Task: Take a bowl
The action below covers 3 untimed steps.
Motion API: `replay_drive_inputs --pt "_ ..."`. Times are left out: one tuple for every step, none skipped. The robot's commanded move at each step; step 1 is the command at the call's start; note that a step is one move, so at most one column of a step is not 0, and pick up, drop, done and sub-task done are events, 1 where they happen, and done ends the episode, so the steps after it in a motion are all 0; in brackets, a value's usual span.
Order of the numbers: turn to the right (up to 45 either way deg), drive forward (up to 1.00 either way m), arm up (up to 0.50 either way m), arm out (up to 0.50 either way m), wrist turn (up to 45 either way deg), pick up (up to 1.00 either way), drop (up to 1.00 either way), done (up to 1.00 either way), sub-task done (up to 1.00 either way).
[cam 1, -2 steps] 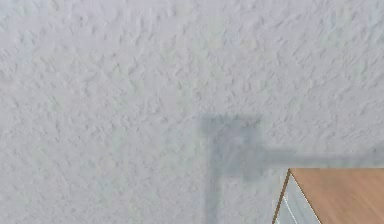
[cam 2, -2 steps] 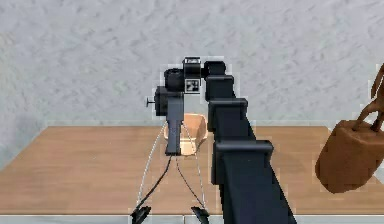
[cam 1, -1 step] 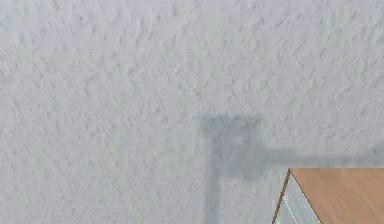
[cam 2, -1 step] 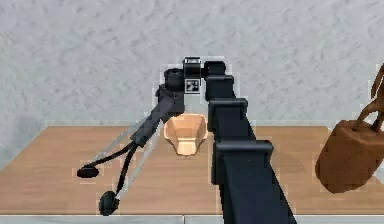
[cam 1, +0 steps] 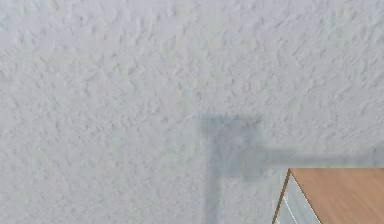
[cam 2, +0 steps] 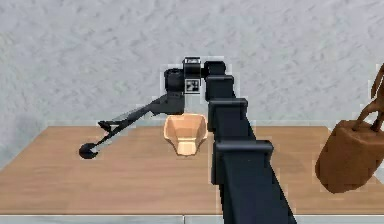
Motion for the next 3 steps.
replay_drive_inputs --pt "0.0 0.00 0.00 0.00 45.0 0.00 0.00 0.00 0.00" --pt "0.0 0.00 0.00 0.00 36.0 0.00 0.00 0.00 0.00" --pt "0.0 0.00 -0.14 0.00 0.0 0.00 0.00 0.00 0.00"
